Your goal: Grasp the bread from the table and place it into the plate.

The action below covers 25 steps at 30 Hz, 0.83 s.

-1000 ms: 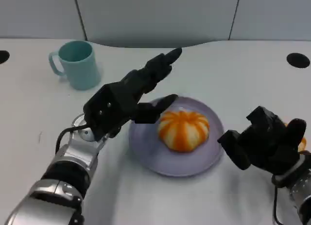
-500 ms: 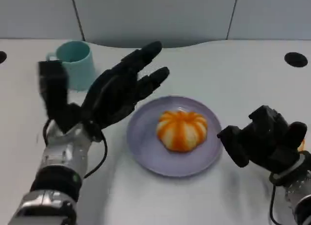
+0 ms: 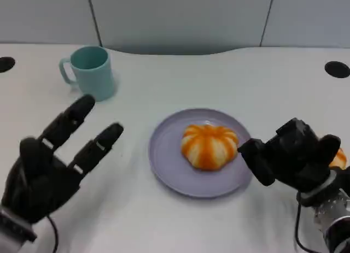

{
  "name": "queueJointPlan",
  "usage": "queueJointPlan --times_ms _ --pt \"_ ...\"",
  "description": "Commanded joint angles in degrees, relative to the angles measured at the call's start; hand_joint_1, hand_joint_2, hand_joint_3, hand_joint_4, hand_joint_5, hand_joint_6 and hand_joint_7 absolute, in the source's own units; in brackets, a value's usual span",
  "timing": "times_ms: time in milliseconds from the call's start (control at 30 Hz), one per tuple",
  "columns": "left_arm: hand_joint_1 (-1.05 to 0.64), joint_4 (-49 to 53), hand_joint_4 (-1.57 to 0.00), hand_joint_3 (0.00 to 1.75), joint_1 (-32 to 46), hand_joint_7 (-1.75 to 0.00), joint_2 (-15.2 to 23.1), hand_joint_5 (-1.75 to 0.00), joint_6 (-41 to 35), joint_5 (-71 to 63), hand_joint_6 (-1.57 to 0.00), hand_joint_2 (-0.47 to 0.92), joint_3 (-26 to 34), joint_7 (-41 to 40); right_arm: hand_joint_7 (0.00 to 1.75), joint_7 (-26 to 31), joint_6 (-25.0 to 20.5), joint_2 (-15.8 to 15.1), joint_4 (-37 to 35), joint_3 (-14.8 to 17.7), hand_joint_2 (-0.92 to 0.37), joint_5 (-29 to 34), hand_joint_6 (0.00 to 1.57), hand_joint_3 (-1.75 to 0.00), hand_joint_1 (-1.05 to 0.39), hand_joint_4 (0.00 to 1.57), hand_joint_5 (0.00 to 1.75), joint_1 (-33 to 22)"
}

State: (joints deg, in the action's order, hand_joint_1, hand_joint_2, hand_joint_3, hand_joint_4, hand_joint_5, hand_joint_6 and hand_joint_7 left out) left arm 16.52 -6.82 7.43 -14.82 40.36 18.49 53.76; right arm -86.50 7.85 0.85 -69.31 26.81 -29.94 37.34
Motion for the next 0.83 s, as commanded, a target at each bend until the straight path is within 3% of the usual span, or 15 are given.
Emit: queueJointPlan --times_ms 33,133,233,300,367,500,633,700,833 --pt "-1.05 3.6 -0.04 0.61 3.8 -0.07 -0.5 -0.55 3.8 1.2 -0.18 0.92 2.3 3.2 0.86 0.1 2.1 -1.2 -0.3 0.6 -0.92 -0.2 1.1 -0.3 -0.55 0.98 1.67 -0.5" --pt "-1.05 7.3 -0.07 0.63 4.7 -0.1 -1.1 -0.7 7.4 0.1 -0.26 0.92 3.1 4.0 0.92 0.1 1.3 -1.2 -0.4 1.0 -0.92 -0.5 1.06 -0.29 -0.56 0.99 1.63 -0.6" --pt "-1.05 9.1 -0.08 0.66 4.8 -0.11 -1.2 -0.72 8.5 -0.2 -0.3 0.92 2.8 4.4 0.99 -0.3 2.6 -0.4 -0.4 2.1 -0.92 -1.5 1.02 -0.31 -0.54 0.96 1.7 -1.1" --pt "-1.05 11.1 -0.09 0.64 3.8 -0.14 -1.3 -0.74 9.2 -0.2 -0.36 0.92 2.8 5.3 1.04 -1.0 1.0 -1.0 -0.9 1.4 -0.92 -0.8 0.98 -0.32 -0.54 0.95 1.69 -1.0" --pt "-1.05 13.1 -0.1 0.63 2.9 -0.14 -1.3 -0.74 10.4 -0.5 -0.38 0.92 2.8 6.2 0.96 -1.6 -1.0 -1.6 -1.3 0.7 -0.92 -0.2 1.0 -0.31 -0.55 1.0 1.56 -0.6" --pt "-1.05 17.1 -0.12 0.62 1.6 -0.13 -1.1 -0.73 12.6 -0.8 -0.38 0.92 2.7 9.2 0.91 -0.4 -1.2 -2.3 -1.5 0.0 -0.92 0.9 1.06 -0.28 -0.57 1.04 1.51 -0.7" --pt "-1.04 20.5 -0.19 0.59 0.7 -0.07 -0.6 -0.61 12.6 -0.4 -0.36 0.92 2.8 12.8 0.89 0.8 -3.9 -2.6 -1.5 -0.1 -0.92 0.6 1.12 -0.24 -0.56 1.09 1.48 -0.9" --pt "-1.05 20.8 -0.24 0.57 0.7 -0.06 -0.5 -0.56 12.1 -0.4 -0.39 0.92 2.9 13.2 0.76 1.3 -5.2 -2.5 -1.3 0.3 -0.92 0.0 1.15 -0.19 -0.53 1.1 1.4 -1.1" --pt "-1.05 17.2 -0.27 0.56 2.4 -0.06 -1.4 -0.55 7.4 0.8 -0.41 0.92 2.7 11.0 0.78 0.2 1.5 -1.1 -0.1 1.3 -0.92 -0.7 1.12 -0.27 -0.55 1.04 1.53 -2.2"
